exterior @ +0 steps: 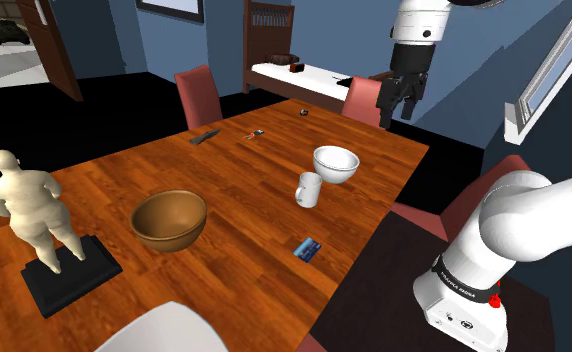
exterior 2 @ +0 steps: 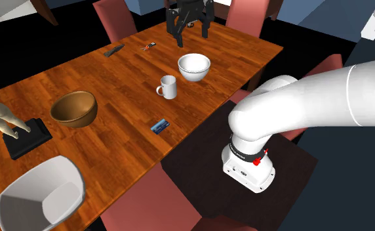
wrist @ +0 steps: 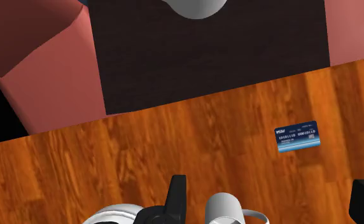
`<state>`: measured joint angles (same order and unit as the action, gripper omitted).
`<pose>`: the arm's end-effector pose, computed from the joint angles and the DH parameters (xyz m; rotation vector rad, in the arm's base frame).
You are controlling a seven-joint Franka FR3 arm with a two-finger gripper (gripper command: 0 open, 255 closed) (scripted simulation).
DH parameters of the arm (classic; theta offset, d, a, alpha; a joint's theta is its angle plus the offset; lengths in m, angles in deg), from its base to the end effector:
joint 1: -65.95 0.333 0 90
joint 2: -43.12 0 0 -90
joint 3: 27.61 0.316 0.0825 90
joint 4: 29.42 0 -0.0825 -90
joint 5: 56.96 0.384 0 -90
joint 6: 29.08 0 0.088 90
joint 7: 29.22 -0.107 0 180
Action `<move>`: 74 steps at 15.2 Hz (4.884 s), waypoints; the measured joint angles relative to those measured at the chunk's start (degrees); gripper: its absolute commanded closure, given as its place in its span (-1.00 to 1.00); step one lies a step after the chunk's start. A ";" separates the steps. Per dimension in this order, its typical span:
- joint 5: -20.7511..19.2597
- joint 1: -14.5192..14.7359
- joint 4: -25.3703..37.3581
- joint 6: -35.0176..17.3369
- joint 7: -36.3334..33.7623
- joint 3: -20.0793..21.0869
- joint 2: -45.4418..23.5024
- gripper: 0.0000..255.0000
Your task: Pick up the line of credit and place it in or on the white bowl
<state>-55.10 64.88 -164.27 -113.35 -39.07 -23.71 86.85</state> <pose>0.3010 0.0244 0.5759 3.1016 -0.2220 -0.1846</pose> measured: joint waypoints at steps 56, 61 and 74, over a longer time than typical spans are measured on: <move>-6.41 -75.25 -13.27 -57.21 -117.46 112.92 -16.06 1.00; -8.64 -71.33 -13.37 -54.71 -118.13 108.31 -18.48 1.00; -15.35 -46.78 -13.21 -44.23 -119.20 81.73 -25.44 1.00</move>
<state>-70.45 18.10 -177.48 -157.58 -158.28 58.02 61.41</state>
